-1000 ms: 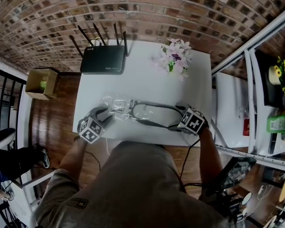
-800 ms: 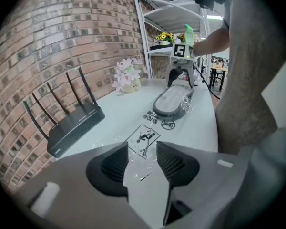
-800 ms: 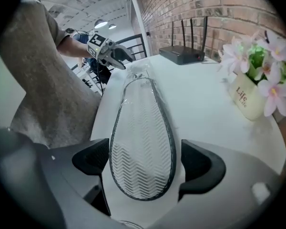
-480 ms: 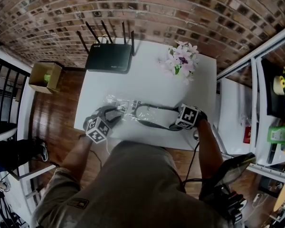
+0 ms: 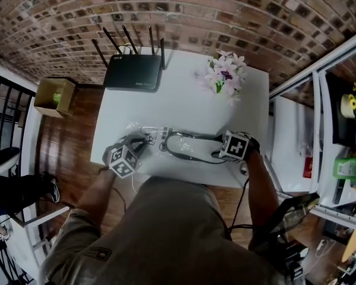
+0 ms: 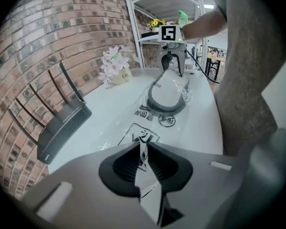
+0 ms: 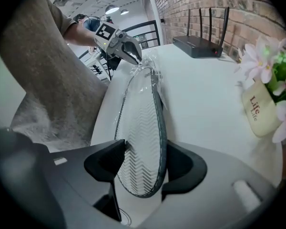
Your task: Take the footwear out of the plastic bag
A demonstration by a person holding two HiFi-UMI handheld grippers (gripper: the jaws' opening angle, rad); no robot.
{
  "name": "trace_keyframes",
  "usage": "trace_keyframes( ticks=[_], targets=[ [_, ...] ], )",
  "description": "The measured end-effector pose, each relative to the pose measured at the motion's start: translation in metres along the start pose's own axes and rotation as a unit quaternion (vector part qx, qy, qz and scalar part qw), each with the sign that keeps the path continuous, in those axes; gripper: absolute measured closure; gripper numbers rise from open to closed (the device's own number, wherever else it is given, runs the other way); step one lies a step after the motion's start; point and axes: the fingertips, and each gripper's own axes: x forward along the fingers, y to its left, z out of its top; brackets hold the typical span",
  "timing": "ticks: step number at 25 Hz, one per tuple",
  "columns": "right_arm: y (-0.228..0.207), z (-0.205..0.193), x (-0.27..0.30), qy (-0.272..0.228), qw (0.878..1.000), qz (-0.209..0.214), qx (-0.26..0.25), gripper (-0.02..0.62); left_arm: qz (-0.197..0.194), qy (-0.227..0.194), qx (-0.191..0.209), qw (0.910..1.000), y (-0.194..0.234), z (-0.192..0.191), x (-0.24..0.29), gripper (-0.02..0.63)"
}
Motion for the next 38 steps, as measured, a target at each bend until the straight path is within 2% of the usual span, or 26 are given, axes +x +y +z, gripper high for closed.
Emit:
trace_keyframes(
  ticks=[1, 4, 14, 25, 38],
  targets=[
    [0.001, 0.000, -0.001, -0.003, 1.000, -0.002, -0.001, 0.335, 0.000, 0.002, 0.001, 1.0000, 0.001, -0.001, 0.000, 0.573],
    [0.004, 0.003, -0.008, -0.007, 1.000, -0.008, -0.003, 0.367, -0.001, 0.005, 0.002, 1.0000, 0.001, -0.004, 0.000, 0.584],
    [0.014, 0.007, -0.022, -0.036, 0.999, -0.012, 0.011, 0.440, -0.008, 0.003, 0.005, 1.0000, 0.003, -0.007, 0.000, 0.594],
    [0.007, 0.001, -0.015, -0.032, 0.999, 0.005, 0.033, 0.428, -0.009, 0.005, 0.011, 0.9999, 0.004, -0.010, -0.001, 0.595],
    [0.005, -0.008, -0.015, -0.030, 0.998, 0.020, 0.056, 0.431, 0.018, 0.029, -0.018, 0.9993, 0.026, -0.040, -0.014, 0.597]
  ],
)
